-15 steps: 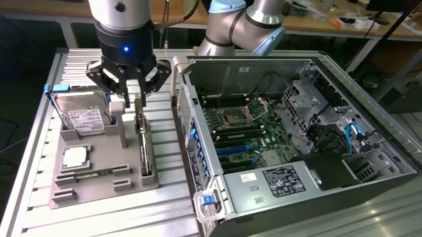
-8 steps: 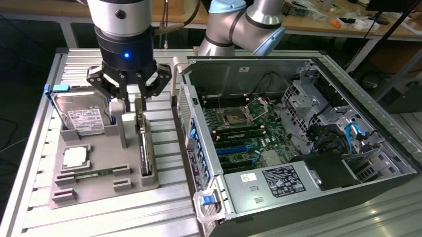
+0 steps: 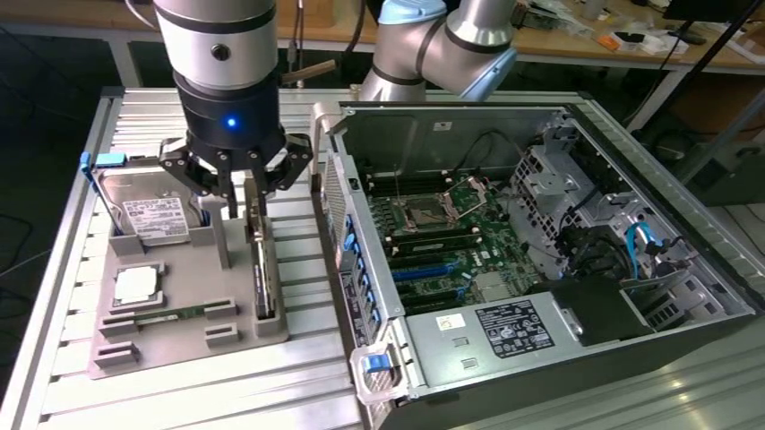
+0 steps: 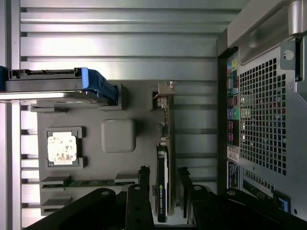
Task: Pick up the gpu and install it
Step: 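Pick up the gpu and move the gpu toward the slot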
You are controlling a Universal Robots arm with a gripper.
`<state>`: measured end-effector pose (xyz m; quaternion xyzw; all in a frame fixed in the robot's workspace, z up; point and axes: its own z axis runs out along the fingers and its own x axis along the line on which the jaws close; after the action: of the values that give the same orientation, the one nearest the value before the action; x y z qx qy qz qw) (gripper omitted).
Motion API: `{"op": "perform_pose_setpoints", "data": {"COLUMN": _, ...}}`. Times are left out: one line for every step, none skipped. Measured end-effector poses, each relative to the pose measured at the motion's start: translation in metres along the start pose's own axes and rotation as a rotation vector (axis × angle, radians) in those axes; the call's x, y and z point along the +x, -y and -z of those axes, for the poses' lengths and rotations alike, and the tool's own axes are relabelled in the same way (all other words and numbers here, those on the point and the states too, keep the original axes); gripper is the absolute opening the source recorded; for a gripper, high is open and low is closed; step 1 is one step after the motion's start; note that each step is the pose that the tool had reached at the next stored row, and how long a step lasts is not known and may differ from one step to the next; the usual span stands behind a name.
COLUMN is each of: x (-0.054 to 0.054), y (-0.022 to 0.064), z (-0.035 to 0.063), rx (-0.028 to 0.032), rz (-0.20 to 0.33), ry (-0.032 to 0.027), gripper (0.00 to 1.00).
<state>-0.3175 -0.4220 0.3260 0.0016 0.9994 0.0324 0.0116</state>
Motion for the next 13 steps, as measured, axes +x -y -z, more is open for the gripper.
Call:
{"op": "perform_pose_setpoints", "data": {"x": 0.000, "y": 0.0008, "z": -0.0013, "rx": 0.0000, "rz": 0.000, "ry": 0.0001, "gripper": 0.36}}
{"op": "perform_pose_setpoints", "data": {"x": 0.000, "y": 0.0019, "z": -0.0033, "rx": 0.0000, "rz": 0.000, "ry": 0.0000, "gripper": 0.36}}
{"op": "perform_pose_setpoints", "data": {"x": 0.000, "y": 0.0028, "z": -0.0050, "rx": -0.0001, "rz": 0.000, "ry": 0.0001, "gripper": 0.36}}
{"op": "perform_pose_setpoints", "data": {"x": 0.000, "y": 0.0035, "z": -0.0064, "rx": -0.0001, "rz": 0.000, "ry": 0.0001, "gripper": 0.36}}
{"op": "perform_pose_setpoints", "data": {"x": 0.000, "y": 0.0041, "z": -0.0077, "rx": -0.0001, "rz": 0.000, "ry": 0.0001, "gripper": 0.36}}
{"op": "perform_pose_setpoints", "data": {"x": 0.000, "y": 0.0047, "z": -0.0088, "rx": 0.0000, "rz": 0.000, "ry": 0.0000, "gripper": 0.36}}
{"op": "perform_pose_setpoints", "data": {"x": 0.000, "y": 0.0054, "z": -0.0098, "rx": 0.0000, "rz": 0.000, "ry": 0.0000, "gripper": 0.36}}
{"op": "perform_pose_setpoints", "data": {"x": 0.000, "y": 0.0061, "z": -0.0106, "rx": 0.0000, "rz": 0.000, "ry": 0.0000, "gripper": 0.36}}
{"op": "perform_pose_setpoints", "data": {"x": 0.000, "y": 0.0068, "z": -0.0115, "rx": 0.0000, "rz": 0.000, "ry": -0.0001, "gripper": 0.36}}
{"op": "perform_pose_setpoints", "data": {"x": 0.000, "y": 0.0075, "z": -0.0125, "rx": 0.0000, "rz": 0.000, "ry": 0.0000, "gripper": 0.36}}
{"op": "perform_pose_setpoints", "data": {"x": -0.001, "y": 0.0082, "z": -0.0135, "rx": -0.0001, "rz": 0.000, "ry": 0.0001, "gripper": 0.36}}
{"op": "perform_pose_setpoints", "data": {"x": -0.001, "y": 0.0088, "z": -0.0144, "rx": -0.0001, "rz": 0.000, "ry": 0.0001, "gripper": 0.36}}
{"op": "perform_pose_setpoints", "data": {"x": -0.001, "y": 0.0094, "z": -0.0153, "rx": -0.0001, "rz": 0.000, "ry": 0.0001, "gripper": 0.36}}
